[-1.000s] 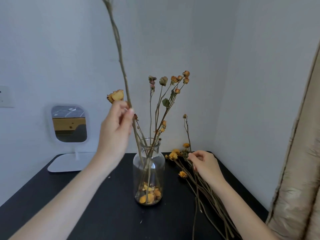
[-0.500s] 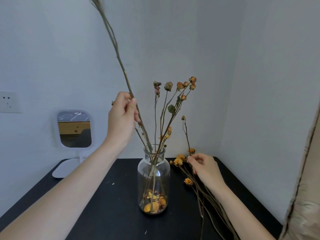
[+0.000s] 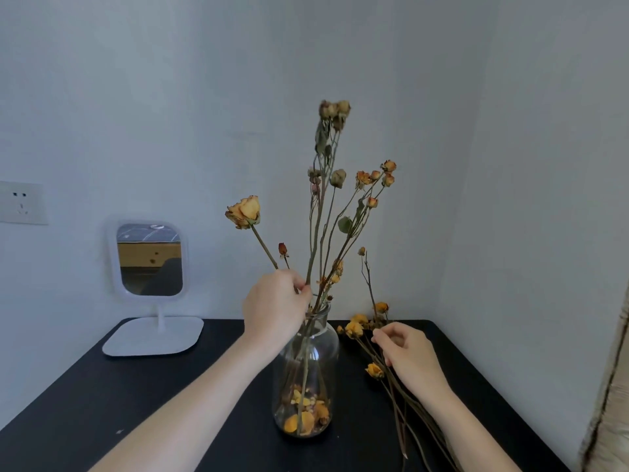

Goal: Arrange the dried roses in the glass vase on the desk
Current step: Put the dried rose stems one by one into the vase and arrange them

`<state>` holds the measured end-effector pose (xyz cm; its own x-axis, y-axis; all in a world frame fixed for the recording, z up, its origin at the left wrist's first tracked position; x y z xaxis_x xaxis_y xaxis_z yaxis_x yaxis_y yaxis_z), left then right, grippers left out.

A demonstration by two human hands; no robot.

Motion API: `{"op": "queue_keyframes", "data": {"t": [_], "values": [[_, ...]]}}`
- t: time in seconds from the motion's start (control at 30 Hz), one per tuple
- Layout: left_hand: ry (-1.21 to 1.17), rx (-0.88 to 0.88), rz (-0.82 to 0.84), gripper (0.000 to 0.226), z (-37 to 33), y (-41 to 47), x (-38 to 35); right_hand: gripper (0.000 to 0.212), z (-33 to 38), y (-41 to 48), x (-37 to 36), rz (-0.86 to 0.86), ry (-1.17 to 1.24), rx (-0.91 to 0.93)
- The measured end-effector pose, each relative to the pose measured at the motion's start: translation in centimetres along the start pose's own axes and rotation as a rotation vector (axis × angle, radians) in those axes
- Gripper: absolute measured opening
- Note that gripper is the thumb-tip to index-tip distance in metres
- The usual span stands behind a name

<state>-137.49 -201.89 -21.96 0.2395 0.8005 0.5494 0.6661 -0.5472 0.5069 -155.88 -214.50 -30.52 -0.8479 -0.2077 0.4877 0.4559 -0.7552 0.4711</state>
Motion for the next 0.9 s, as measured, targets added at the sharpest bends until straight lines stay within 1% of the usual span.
{"op": "queue_keyframes", "data": {"t": [0.17, 0.27, 0.37, 0.43, 0.5, 0.57, 0.63, 0.7, 0.77, 0.8, 0.83, 0.87, 0.9], "values": [[0.067, 0.040, 0.005, 0.019, 0.4, -0.1, -0.7, 0.012, -0.2, -0.1, -0.3, 0.013, 0.001, -0.013], [0.080, 0.020, -0.010, 0.022, 0.2, 0.1, -0.7, 0.013, -0.4, -0.2, -0.3, 0.010, -0.002, -0.016], [0.081, 0.005, -0.019, 0.020, 0.2, 0.0, -0.6, 0.013, -0.5, -0.2, -0.4, 0.013, 0.001, -0.015], [0.042, -0.021, -0.030, 0.015, 0.3, -0.4, -0.4, 0.013, -0.5, -0.2, -0.5, 0.015, 0.000, -0.010], [-0.025, -0.075, -0.076, 0.012, 0.6, -1.5, 0.4, 0.013, -0.5, -0.1, -0.4, 0.009, 0.003, -0.004], [-0.103, -0.105, -0.110, 0.017, 1.7, -2.8, 0.8, 0.013, -0.3, 0.0, -0.2, -0.009, 0.015, 0.006], [-0.184, -0.073, -0.083, 0.019, 3.5, -3.7, 0.4, 0.014, 0.1, 0.2, 0.1, -0.045, 0.047, 0.022], [-0.265, 0.027, 0.019, 0.021, 5.5, -3.8, -1.1, 0.015, 0.7, 0.5, 0.6, -0.095, 0.099, 0.041], [-0.355, 0.153, 0.219, 0.041, 6.9, -3.2, -3.5, 0.017, 1.6, 0.7, 1.1, -0.141, 0.158, 0.068], [-0.390, 0.193, 0.342, 0.053, 7.2, -3.0, -4.9, 0.017, 2.1, 0.8, 1.4, -0.162, 0.190, 0.085], [-0.420, 0.213, 0.458, 0.059, 7.0, -2.8, -6.0, 0.018, 2.7, 0.9, 1.8, -0.184, 0.222, 0.103], [-0.440, 0.215, 0.559, 0.057, 6.7, -2.6, -7.0, 0.018, 3.3, 1.0, 2.1, -0.206, 0.255, 0.120], [-0.448, 0.208, 0.638, 0.048, 6.4, -2.6, -7.7, 0.019, 3.9, 1.1, 2.5, -0.226, 0.291, 0.138]]}}
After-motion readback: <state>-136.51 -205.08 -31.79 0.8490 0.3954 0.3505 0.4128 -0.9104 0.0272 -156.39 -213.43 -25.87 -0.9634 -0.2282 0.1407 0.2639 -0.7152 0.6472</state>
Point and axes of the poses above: each hand's wrist, its own y-axis towards the middle knuckle, its own x-axis out of the back of the hand, z = x × y, the point moved 10 cm from there along y, towards the middle knuckle, and after that the axes turned 10 degrees about x, right-handed, at the moved point
